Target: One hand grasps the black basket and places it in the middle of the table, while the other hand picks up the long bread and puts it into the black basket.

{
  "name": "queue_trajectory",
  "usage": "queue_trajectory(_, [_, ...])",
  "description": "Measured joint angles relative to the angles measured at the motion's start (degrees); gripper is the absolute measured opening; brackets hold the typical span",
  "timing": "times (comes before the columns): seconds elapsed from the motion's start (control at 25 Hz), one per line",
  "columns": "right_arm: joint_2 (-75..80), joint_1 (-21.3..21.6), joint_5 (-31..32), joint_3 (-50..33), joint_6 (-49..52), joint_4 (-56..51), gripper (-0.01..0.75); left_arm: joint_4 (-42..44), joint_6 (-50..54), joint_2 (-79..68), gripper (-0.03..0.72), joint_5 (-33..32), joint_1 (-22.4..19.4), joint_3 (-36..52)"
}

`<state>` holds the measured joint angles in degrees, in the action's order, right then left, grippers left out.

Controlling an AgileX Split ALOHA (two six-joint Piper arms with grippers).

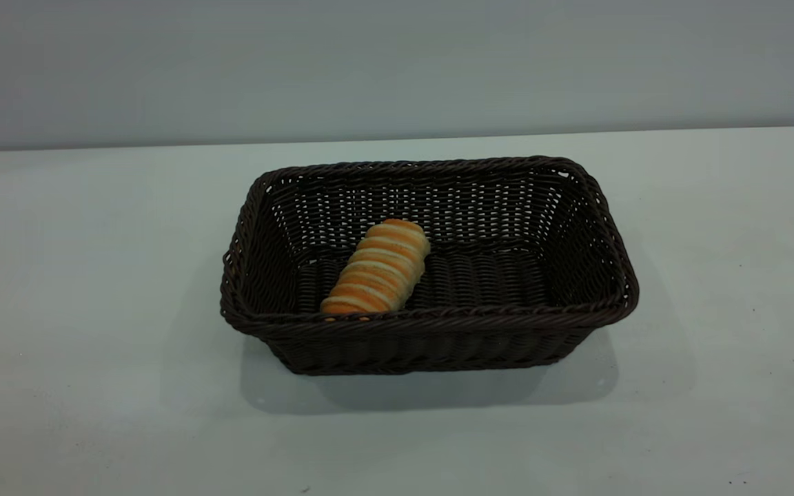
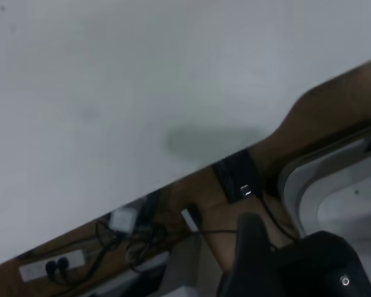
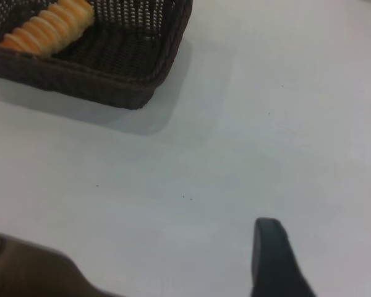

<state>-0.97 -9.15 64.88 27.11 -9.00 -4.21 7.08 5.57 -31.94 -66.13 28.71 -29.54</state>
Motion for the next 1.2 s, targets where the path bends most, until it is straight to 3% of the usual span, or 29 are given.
queue_trajectory(0.44, [0.00, 0.00, 0.01, 0.00, 0.00, -0.19, 0.448, -7.41, -5.17, 8.39, 0.568, 2.79, 0.00, 1.68])
queue_trajectory(1.0, [0.00, 0.05, 0.06, 0.00, 0.04, -0.19, 0.448, -7.75, -6.07, 9.16, 0.568, 2.80, -0.13, 1.68])
queue_trajectory(1.08, [0.00, 0.80, 0.06, 0.00, 0.04, -0.19, 0.448, -8.15, -6.12, 9.51, 0.568, 2.80, -2.84, 1.68])
queue_trajectory(1.2, [0.00, 2.57, 0.06, 0.00, 0.04, -0.19, 0.448, -8.37, -6.12, 11.73, 0.568, 2.80, -10.99, 1.68])
